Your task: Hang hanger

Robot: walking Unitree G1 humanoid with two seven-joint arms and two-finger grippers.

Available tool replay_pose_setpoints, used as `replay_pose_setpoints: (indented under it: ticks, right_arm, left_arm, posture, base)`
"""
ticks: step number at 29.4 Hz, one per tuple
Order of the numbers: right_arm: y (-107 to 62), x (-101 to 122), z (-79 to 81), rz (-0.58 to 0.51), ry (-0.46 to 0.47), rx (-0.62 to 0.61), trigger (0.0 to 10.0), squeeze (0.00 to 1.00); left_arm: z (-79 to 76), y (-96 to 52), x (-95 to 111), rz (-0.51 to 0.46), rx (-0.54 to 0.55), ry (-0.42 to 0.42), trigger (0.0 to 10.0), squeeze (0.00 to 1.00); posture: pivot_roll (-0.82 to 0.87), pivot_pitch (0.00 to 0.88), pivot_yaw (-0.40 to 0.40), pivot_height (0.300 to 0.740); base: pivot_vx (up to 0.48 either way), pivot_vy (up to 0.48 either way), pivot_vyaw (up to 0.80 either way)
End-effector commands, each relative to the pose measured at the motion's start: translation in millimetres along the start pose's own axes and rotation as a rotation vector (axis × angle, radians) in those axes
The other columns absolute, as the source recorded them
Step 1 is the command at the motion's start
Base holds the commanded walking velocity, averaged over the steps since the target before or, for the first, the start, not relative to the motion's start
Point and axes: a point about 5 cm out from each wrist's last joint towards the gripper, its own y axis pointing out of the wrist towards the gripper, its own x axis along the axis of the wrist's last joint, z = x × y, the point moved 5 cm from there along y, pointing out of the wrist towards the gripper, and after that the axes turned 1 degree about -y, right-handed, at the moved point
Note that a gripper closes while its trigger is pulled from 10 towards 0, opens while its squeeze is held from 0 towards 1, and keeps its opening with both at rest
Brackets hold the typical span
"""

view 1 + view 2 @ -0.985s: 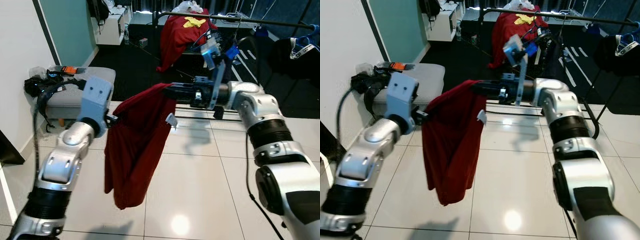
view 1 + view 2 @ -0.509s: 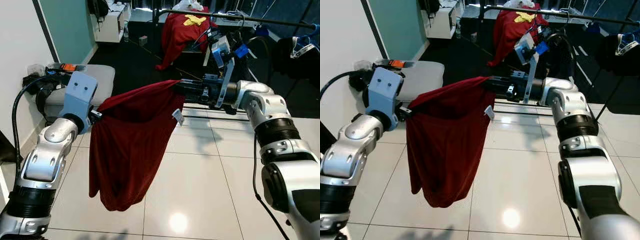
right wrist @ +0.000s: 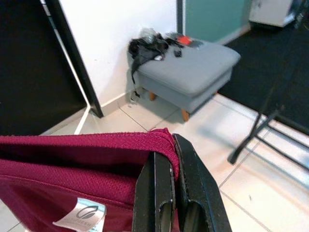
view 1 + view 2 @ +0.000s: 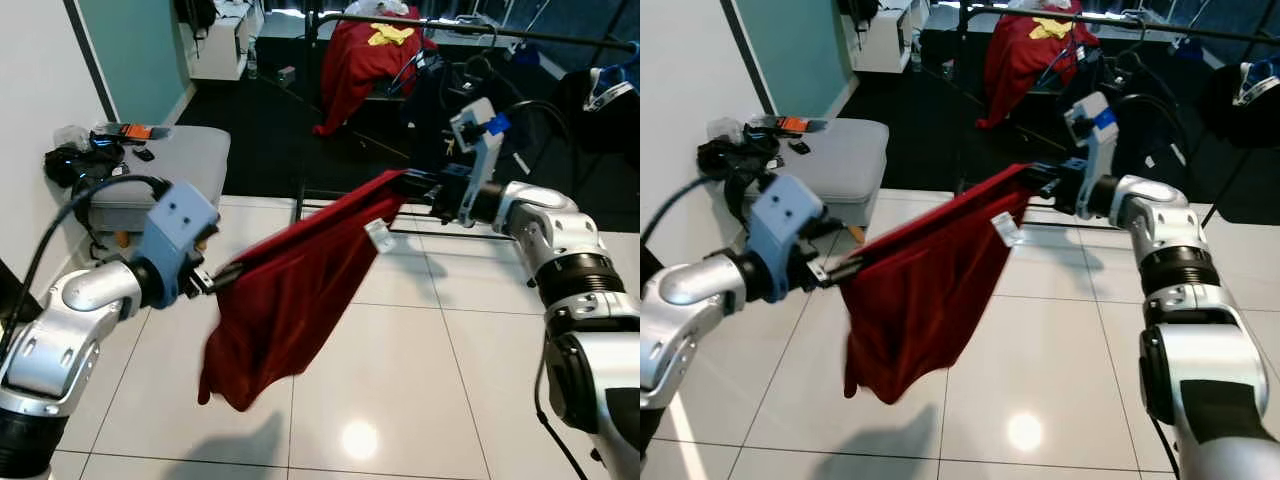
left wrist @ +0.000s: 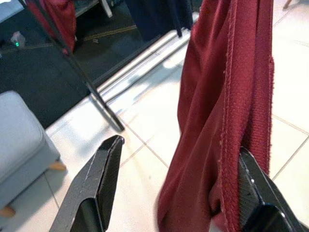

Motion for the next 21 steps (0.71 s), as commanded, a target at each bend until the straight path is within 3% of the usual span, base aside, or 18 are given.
replay_pose_setpoints:
  ticks: [1,8,9,13,16,17,18,19,21]
  right_arm:
    - [-16.9,9.7,-19.0,-0.051,-0.004,-0.097,0.0,0.00]
    - [-12.1,2.4,-3.6,-0.042,0.010,-0.003,0.0,0.00]
    - [-8.5,-3.2,8.8,-0.032,0.015,0.066,0.0,0.00]
    - [-8.5,-13.4,18.7,0.011,0.027,0.120,0.0,0.00]
    - [-9.2,-16.5,21.1,0.024,0.037,0.137,0.0,0.00]
    - [-13.3,-21.6,34.5,0.028,0.034,0.234,0.0,0.00]
    - [-13.3,-21.6,34.5,0.028,0.034,0.234,0.0,0.00]
    - [-16.8,-25.0,44.8,0.030,0.031,0.307,0.0,0.00]
    - [-16.8,-25.0,44.8,0.030,0.031,0.307,0.0,0.00]
  left_arm:
    - [16.3,-3.8,-17.7,0.099,0.062,0.050,10.0,0.00]
    - [35.6,1.9,-15.5,0.107,0.172,0.070,10.0,0.00]
    - [48.4,2.2,-14.8,0.118,0.243,0.106,10.0,0.00]
    - [66.0,-3.4,-12.6,0.124,0.322,0.153,10.0,0.00]
    - [70.8,-5.3,-11.8,0.124,0.342,0.162,10.0,0.00]
    - [81.9,-8.1,-7.6,0.105,0.394,0.154,10.0,0.00]
    - [81.9,-8.1,-7.6,0.105,0.394,0.154,10.0,0.00]
    - [89.2,-10.1,-4.7,0.091,0.430,0.146,10.0,0.00]
    - [89.2,-10.1,-4.7,0.091,0.430,0.146,10.0,0.00]
  posture:
    - [0.07,0.081,-0.015,0.740]
    - [0.07,0.082,-0.010,0.740]
    - [0.07,0.083,-0.010,0.740]
    - [0.08,0.075,-0.008,0.740]
    - [0.08,0.075,-0.008,0.740]
    - [0.09,0.067,-0.003,0.740]
    - [0.09,0.067,-0.003,0.740]
    - [0.09,0.067,-0.003,0.740]
    - [0.09,0.067,-0.003,0.740]
  base:
    - [0.000,0.000,0.00]
    - [0.000,0.000,0.00]
    - [0.000,0.000,0.00]
    - [0.000,0.000,0.00]
    - [0.000,0.000,0.00]
    - [0.000,0.000,0.00]
    - [0.000,0.000,0.00]
    - [0.000,0.000,0.00]
    - [0.000,0.000,0.00]
